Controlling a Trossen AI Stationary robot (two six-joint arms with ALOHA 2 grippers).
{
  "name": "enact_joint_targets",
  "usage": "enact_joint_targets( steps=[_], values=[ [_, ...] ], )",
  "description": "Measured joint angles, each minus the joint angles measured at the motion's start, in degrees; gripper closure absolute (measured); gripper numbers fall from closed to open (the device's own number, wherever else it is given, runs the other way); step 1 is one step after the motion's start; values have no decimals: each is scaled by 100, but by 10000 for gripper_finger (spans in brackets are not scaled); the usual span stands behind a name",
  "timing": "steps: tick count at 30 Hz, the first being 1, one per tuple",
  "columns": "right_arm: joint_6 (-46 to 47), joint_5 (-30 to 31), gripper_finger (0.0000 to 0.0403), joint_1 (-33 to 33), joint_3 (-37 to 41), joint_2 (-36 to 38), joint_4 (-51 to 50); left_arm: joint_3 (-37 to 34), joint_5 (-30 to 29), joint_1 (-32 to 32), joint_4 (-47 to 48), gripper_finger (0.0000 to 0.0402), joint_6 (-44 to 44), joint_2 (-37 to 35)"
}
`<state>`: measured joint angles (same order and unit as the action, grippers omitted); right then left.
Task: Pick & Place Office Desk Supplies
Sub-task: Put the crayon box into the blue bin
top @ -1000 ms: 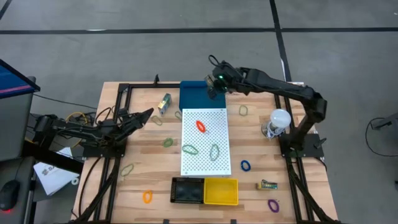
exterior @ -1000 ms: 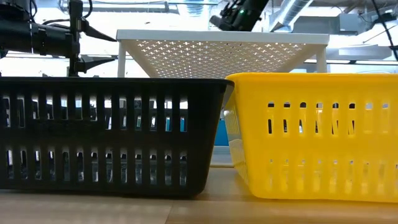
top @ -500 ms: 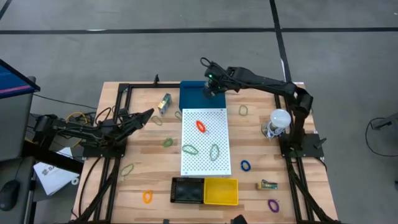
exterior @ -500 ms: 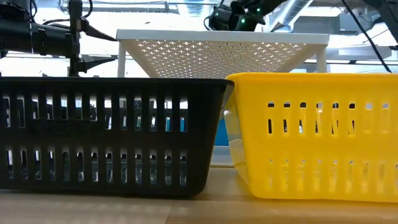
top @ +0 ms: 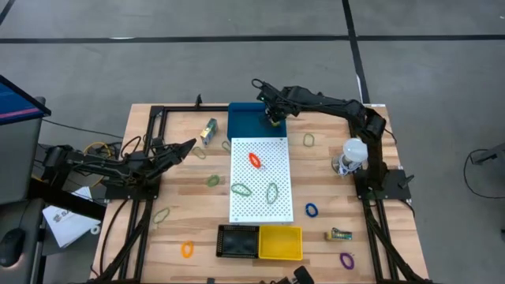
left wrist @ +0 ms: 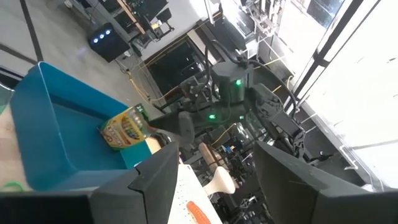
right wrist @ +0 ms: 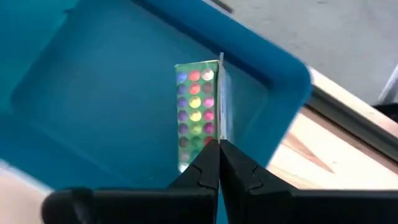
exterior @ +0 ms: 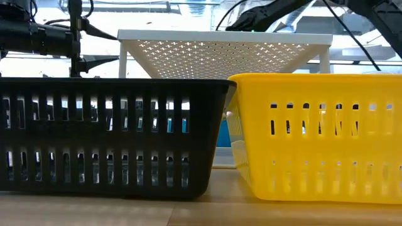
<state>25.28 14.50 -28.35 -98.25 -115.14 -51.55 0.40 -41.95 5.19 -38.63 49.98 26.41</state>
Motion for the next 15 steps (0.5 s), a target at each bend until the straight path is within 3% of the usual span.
enact_joint_targets(
  steps=[15],
  values=[
    [-177, -466, 309, 130, 3, -41, 829, 0, 28, 0, -2, 197, 46, 0]
  ],
)
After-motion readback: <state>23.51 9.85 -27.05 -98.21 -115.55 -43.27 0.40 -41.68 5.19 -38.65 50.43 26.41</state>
